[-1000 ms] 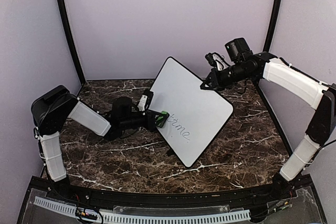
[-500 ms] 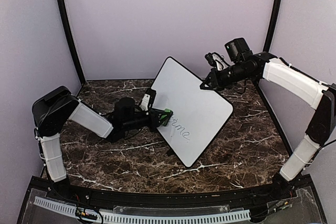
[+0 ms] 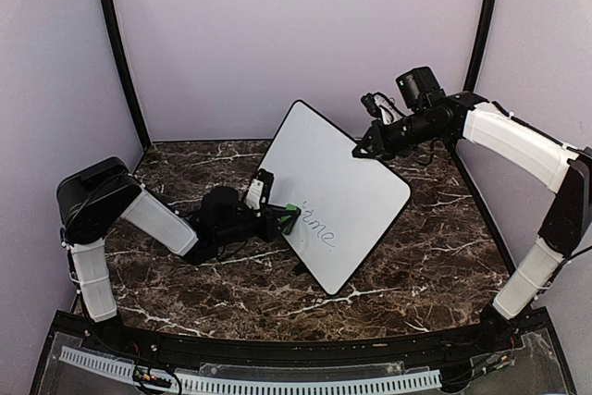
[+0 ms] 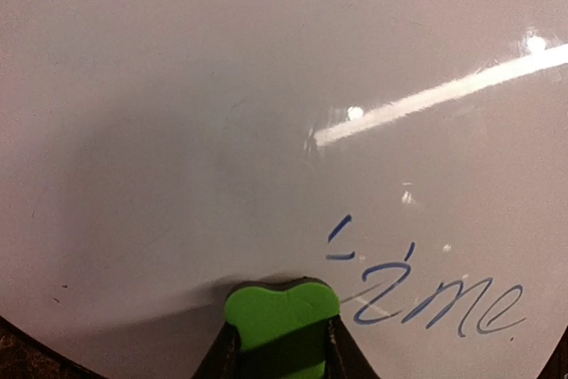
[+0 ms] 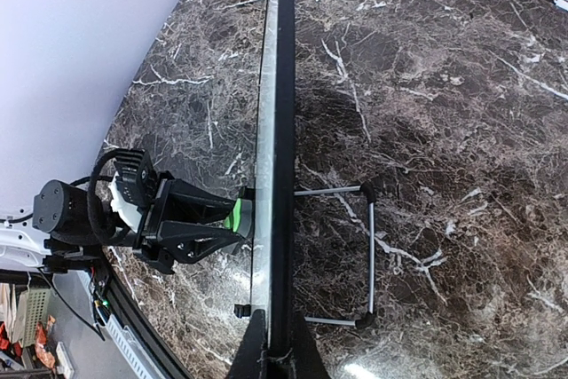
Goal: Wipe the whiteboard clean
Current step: Erase the whiteboard from the whiteboard stand.
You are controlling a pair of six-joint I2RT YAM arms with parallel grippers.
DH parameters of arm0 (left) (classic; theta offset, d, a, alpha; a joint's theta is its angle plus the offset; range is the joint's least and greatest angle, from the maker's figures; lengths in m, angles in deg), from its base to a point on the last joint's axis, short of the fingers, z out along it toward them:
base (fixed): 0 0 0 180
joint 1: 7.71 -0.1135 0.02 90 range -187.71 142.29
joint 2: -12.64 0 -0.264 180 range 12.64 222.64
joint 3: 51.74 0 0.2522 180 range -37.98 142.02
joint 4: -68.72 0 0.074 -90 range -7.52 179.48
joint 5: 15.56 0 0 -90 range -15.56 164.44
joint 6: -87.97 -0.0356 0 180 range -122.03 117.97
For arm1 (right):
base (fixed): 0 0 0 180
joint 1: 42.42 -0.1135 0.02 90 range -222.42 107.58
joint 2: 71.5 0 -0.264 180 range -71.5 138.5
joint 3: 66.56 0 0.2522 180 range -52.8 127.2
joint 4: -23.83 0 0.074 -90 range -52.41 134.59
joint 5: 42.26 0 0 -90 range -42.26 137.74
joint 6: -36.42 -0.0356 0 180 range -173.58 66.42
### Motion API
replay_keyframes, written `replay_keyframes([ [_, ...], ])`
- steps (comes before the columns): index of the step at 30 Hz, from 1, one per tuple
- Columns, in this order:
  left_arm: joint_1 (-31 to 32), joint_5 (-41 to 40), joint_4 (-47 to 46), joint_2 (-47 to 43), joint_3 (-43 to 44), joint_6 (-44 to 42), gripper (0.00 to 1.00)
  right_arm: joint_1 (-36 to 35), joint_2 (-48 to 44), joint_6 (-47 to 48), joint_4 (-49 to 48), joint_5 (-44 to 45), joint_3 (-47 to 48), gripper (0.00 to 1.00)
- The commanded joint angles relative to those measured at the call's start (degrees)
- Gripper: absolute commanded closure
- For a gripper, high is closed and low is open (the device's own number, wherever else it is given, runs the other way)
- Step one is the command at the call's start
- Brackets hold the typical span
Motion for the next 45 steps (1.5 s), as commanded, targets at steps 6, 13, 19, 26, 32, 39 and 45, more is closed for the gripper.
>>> replay_keyframes([
  [6, 1.1, 0.66, 9.01, -0.03, -5.7, -0.12, 1.0, -3.21, 1.61, 6.88, 2.56, -4.1, -1.13, 1.0],
  [13, 1.11, 1.57, 9.32, -0.65, -4.54, -0.39, 1.0, -3.28, 1.38, 6.88, 2.51, -4.1, -1.22, 1.0],
  [19, 1.14, 1.89, 10.41, -0.64, 1.2, -1.23, 1.0, -3.34, 1.51, 6.82, 2.56, -4.1, -1.25, 1.0],
  [26, 1.11, 2.05, 13.83, -0.57, 8.12, -3.49, 1.0, -3.35, 1.62, 6.88, 2.48, -4.1, -1.3, 1.0],
  [32, 1.11, 1.88, 15.65, -0.72, 10.86, -5.02, 1.0, -3.35, 1.92, 6.87, 2.42, -4.16, -1.15, 1.0],
  [39, 1.13, 1.4, 16.34, -0.77, 11.58, -5.14, 1.0, -3.35, 1.76, 6.91, 2.51, -4.1, -1.27, 1.0],
  [45, 1.15, 0.66, 14.77, -0.87, 6.14, -3.98, 1.0, -3.29, 1.61, 6.97, 2.42, -4.01, -1.37, 1.0],
])
